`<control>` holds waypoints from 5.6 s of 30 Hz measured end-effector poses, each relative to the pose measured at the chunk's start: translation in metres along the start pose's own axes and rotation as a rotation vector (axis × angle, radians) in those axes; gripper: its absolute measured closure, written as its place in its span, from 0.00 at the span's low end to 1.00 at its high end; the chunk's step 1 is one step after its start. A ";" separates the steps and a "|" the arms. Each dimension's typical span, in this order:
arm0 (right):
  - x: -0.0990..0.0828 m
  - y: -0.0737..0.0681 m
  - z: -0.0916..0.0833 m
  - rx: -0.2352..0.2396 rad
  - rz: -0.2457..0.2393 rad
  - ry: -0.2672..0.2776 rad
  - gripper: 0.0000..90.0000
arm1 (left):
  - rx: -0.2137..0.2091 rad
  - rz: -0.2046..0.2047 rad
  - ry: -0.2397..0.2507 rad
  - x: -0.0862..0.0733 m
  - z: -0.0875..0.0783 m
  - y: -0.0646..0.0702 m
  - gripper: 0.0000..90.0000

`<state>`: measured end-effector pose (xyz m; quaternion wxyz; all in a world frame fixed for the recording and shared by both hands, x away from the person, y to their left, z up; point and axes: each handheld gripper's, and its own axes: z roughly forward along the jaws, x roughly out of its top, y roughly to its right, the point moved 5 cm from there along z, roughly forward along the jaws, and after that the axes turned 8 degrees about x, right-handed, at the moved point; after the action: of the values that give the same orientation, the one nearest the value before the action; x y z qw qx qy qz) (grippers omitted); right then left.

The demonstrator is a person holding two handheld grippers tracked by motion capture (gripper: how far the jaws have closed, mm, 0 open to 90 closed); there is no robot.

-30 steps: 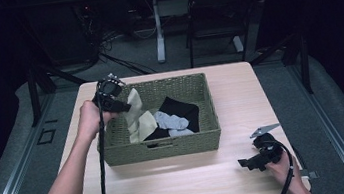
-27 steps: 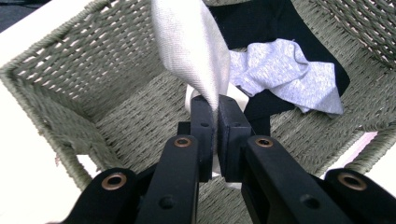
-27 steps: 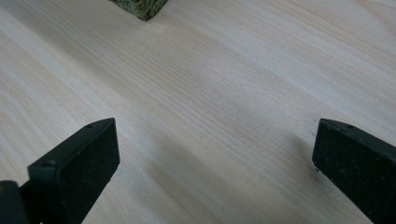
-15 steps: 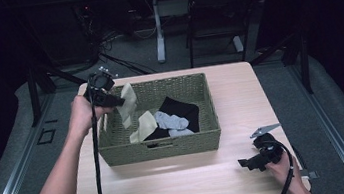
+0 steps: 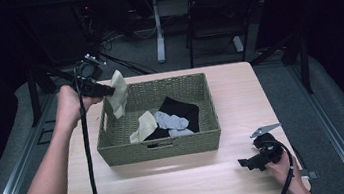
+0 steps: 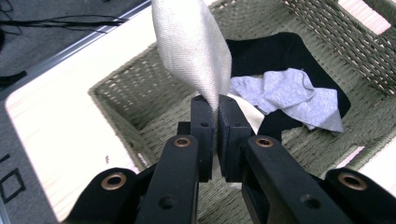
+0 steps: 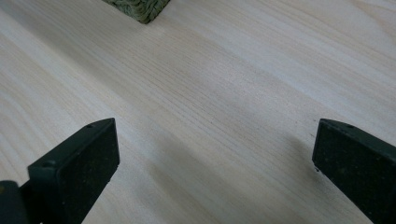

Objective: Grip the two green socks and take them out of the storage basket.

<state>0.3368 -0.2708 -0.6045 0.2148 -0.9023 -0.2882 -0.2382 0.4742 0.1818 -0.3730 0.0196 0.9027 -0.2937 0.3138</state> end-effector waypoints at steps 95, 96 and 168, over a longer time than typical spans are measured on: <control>0.001 -0.001 0.000 0.003 0.001 -0.001 0.00 | 0.046 -0.312 -0.227 -0.175 0.094 -0.073 0.96; 0.001 -0.001 0.000 0.003 0.003 -0.002 0.00 | 0.044 -0.315 -0.232 -0.177 0.097 -0.073 0.96; 0.003 -0.003 -0.001 0.010 -0.014 0.015 0.00 | 0.018 -0.173 -0.001 -0.033 0.073 -0.003 0.05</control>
<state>0.3369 -0.2677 -0.6011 0.2197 -0.8974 -0.2939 -0.2450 0.4959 0.1852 -0.4502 0.0385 0.9251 -0.2117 0.3128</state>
